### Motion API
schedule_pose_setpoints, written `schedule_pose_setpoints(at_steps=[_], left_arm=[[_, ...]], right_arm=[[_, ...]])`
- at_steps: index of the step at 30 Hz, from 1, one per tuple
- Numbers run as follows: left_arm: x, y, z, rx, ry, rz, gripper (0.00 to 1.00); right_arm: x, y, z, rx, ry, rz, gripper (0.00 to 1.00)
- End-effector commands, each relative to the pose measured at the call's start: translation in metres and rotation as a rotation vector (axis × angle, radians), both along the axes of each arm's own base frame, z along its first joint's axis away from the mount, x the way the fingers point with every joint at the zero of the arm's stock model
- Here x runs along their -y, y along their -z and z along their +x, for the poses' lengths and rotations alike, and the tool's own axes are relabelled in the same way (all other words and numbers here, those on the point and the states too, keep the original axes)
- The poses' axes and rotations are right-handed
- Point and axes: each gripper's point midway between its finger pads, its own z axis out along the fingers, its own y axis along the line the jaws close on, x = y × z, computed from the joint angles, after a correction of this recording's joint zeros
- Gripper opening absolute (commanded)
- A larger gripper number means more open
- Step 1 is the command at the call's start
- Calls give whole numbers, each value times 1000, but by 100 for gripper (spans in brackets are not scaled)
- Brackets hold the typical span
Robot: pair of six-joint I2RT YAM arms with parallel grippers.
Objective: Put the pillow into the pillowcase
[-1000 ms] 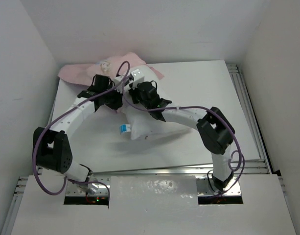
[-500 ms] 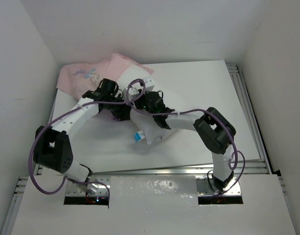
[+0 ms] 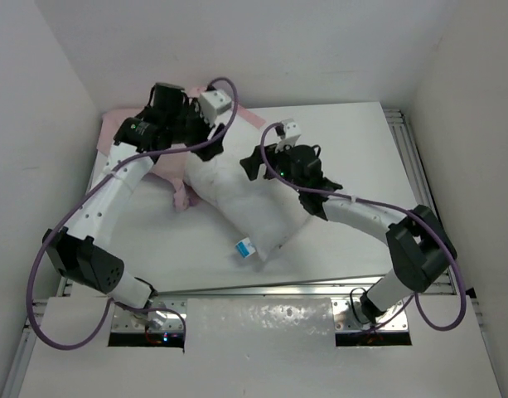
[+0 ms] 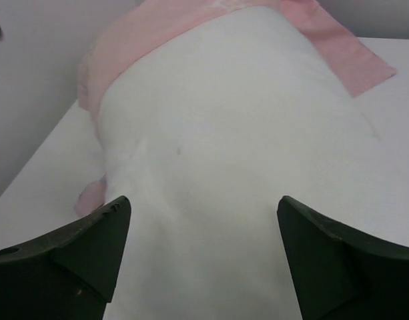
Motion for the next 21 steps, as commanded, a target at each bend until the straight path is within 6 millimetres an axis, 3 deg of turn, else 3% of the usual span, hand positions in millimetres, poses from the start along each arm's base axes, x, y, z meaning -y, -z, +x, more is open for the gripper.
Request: schedule_pose_setpoints(at_steps=[1,3,4,5,6,7,8,9,10,11,13,16,17,19,21], left_arm=[[-17,-13,76,112,-266,-10,60],[-33,-21,114,201,-396,42,59],[-33,11,137,152,-422,94,59],[-46,21,147,137,-490,161,59],[-43,29,173,132,-519,180,59],[-49,36,183,125,-560,215,60],[-48,21,192,150,-579,203,60],[-49,28,199,146,-602,216,60],[-54,45,209,139,-638,254,60],[-56,42,217,174,-670,250,60],[-68,40,229,232,-754,269,59],[-71,52,229,235,-757,301,55],[-69,56,229,227,-744,305,53],[-69,70,225,194,-731,341,48],[-72,80,223,180,-737,380,35]], right_arm=[[35,-4,20,-92,29,-73,89],[49,-3,33,-134,27,-66,90],[55,-9,46,-155,-24,-25,92],[54,-11,51,-165,-69,-11,92],[59,-26,65,-143,-95,-10,93],[52,-10,71,-177,-148,-28,94],[52,-6,78,-183,-155,-44,94],[52,2,83,-203,-165,-69,94],[51,-11,98,-165,-173,-83,94],[47,12,106,-210,-193,-94,94],[41,23,123,-249,-227,-58,94],[28,18,139,-221,-283,-2,95],[22,36,143,-243,-317,14,95],[12,36,151,-239,-348,50,95],[5,59,158,-283,-365,78,95]])
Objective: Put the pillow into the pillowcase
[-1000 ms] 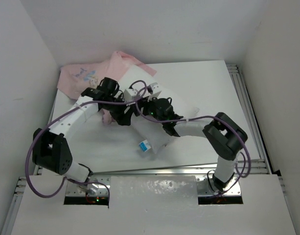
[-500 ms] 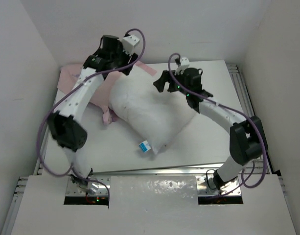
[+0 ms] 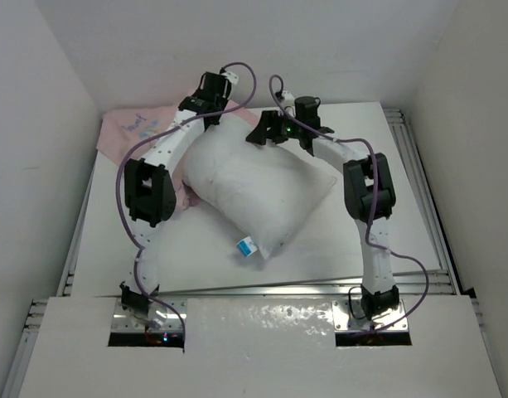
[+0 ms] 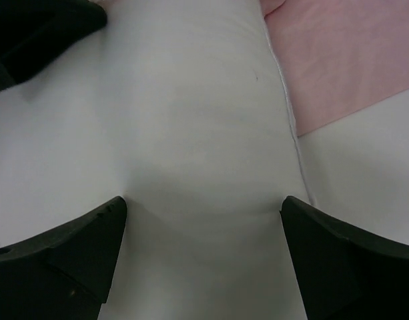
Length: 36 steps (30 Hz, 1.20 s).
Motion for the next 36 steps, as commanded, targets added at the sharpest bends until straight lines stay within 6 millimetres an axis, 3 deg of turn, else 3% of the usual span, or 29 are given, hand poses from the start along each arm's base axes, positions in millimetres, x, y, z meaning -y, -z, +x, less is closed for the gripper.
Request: schedule_pose_setpoints(at_steps=[1,2,4,5,7,8,9,10,12,13,14,15,16,17,18,20,21,23,24,25,29,34,36], left_arm=[[-21,-7,-5,19,-71,68,23],[-22,-10,-6,26,-73,70,20],[-24,-5,-6,34,-80,79,6],[-26,-5,-5,37,-89,87,0],[-26,-7,-3,49,-93,94,0],[-25,-10,-2,58,-93,89,0],[-23,-13,-1,69,-88,79,0],[-17,-14,-2,71,-70,70,0],[8,-26,-5,91,8,25,0],[18,-41,-9,116,41,5,0],[32,-45,-12,123,93,-21,0],[53,-64,-23,153,155,-27,0],[71,-71,-29,166,216,-39,0],[95,-72,-43,162,288,-23,0],[104,-89,-55,189,322,-31,0],[133,-84,-82,144,433,-38,0],[138,-90,-93,134,455,-52,0],[148,-75,-119,31,512,-93,0],[148,-81,-130,23,528,-117,0],[151,-69,-143,-33,564,-138,0],[163,-66,-185,-138,681,-212,0],[182,-43,-242,-302,882,-262,0],[185,-33,-262,-365,935,-279,0]], right_arm=[[-18,-13,8,32,-85,105,96],[-20,4,8,-4,-88,115,95],[-26,14,9,-36,-96,147,89],[-30,28,3,-75,-129,166,70],[-36,29,-3,-90,-162,204,47],[-38,41,-14,-128,-170,213,36],[-40,32,-19,-110,-177,222,11],[-41,26,-22,-73,-186,233,1],[-47,12,-43,-42,-211,242,0],[-51,25,-64,-45,-234,207,0],[-53,-2,-70,35,-213,180,0],[-59,17,-95,56,-236,97,0],[-61,12,-105,100,-230,58,0],[-59,-19,-105,216,-171,22,0],[-63,-4,-131,227,-197,-34,0],[-65,-39,-134,370,-147,4,0],[-57,-50,-141,383,-101,22,0],[-49,-69,-142,439,-42,44,0],[-37,-84,-141,493,29,47,0],[-31,-91,-142,520,60,47,0],[-5,-133,-146,664,201,116,0],[24,-153,-143,718,386,212,0],[26,-162,-138,741,414,232,0]])
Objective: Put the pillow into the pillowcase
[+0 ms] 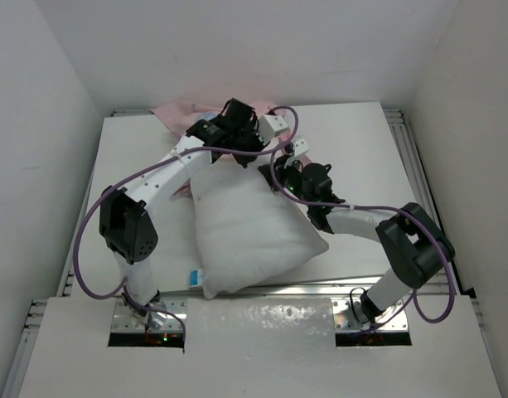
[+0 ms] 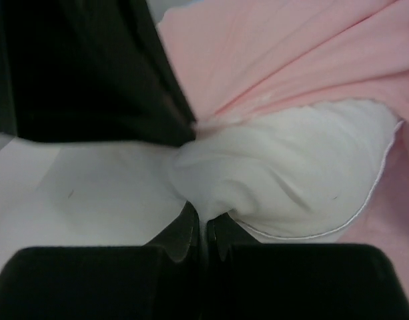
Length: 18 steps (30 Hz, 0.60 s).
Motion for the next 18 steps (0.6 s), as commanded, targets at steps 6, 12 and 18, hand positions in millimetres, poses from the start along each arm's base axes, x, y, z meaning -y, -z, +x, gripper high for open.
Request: schedule_pose_setpoints(at_steps=[6,12,18], left_arm=[[44,-18,-101,-213,340,-150,0],[40,-38,-107,-176,376,-163,0],[4,26,-50,-128,76,-18,1]], right_arm=[[52,-115,49,322,364,315,0],[76,-25,94,59,491,238,0],[71,13,81,-14,455,252,0]])
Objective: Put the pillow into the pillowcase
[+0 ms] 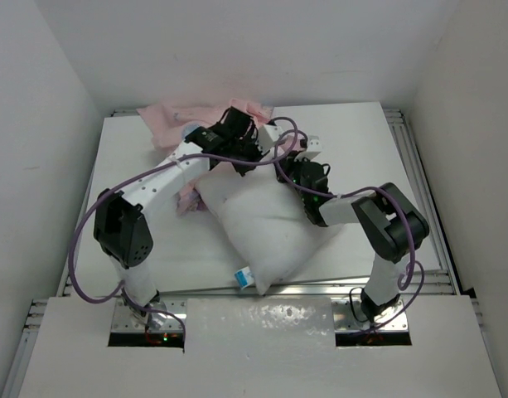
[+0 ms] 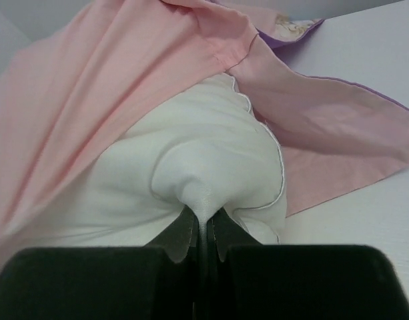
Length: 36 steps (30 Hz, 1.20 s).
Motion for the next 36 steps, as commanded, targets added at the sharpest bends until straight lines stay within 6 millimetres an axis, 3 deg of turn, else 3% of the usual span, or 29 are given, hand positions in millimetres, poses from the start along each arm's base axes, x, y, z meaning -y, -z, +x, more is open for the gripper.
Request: schedule_pose_setpoints(at_steps=[1,2,3,5,6,9,12,13,14,15,16,17,18,19,20,22,23,24,25,26,27,28,29,30,31,32,34,35,36], left_arm=[[-7,19,-15,-90,-85,-3,5],[-12,22,-4,-64,-137,-2,11],[-20,21,3,-62,-193,-14,28],[-29,18,12,-36,-255,-10,52],[-33,14,15,-32,-281,-20,67],[-45,-4,18,-2,-340,-52,92],[-72,-31,25,43,-442,-115,100],[-83,-46,23,51,-496,-167,100],[-94,-47,25,46,-532,-193,100],[-119,-62,27,64,-605,-245,100],[-131,-65,26,67,-635,-264,100],[-142,-57,22,51,-658,-263,100],[-156,-57,20,56,-691,-264,100],[-161,-65,11,78,-686,-272,100],[-165,-51,2,52,-680,-244,100],[-172,-50,-10,56,-703,-247,100],[-183,-34,-14,33,-745,-227,100],[-192,-33,-17,32,-798,-252,100],[-203,-28,-17,26,-841,-261,100],[-229,-14,-17,-13,-911,-284,95],[-240,-3,-19,-67,-933,-309,87],[-236,14,-30,-198,-890,-376,77],[-264,27,-33,-270,-965,-420,55],[-269,52,-37,-387,-958,-437,48],[-258,64,-48,-497,-897,-500,44],[-267,81,-49,-525,-890,-488,46],[-272,93,-45,-494,-883,-459,59],[-273,94,-43,-458,-865,-450,69],[-273,94,-41,-424,-850,-441,73]], right_arm=[[21,-30,12,89,111,98,0],[22,-30,11,90,110,89,0],[22,-32,10,95,101,78,14],[18,-37,8,126,50,15,45],[8,-42,2,138,-27,-17,69],[5,-52,-4,173,-95,-138,82],[6,-67,-10,184,-154,-272,91],[6,-75,-13,172,-180,-325,93],[6,-80,-16,166,-200,-346,97],[9,-70,-21,106,-218,-391,99],[10,-83,-19,122,-220,-413,99],[12,-94,-22,134,-220,-423,99],[13,-90,-28,103,-240,-451,99],[13,-101,-28,122,-247,-462,99],[13,-99,-33,100,-272,-483,99],[2,-115,-35,119,-308,-509,99],[-3,-116,-38,117,-326,-539,99],[-9,-116,-43,105,-351,-583,99],[-31,-116,-58,142,-411,-651,99],[-42,-114,-67,155,-440,-694,99],[-61,-112,-86,186,-471,-771,99],[-70,-109,-95,193,-487,-796,99],[-78,-106,-105,199,-503,-809,99],[-81,-99,-111,196,-493,-826,99],[-93,-95,-124,211,-508,-836,99],[-99,-85,-131,210,-485,-864,99],[-106,-73,-135,191,-471,-901,99],[-108,-64,-137,175,-464,-928,99],[-118,-51,-144,164,-482,-961,99]])
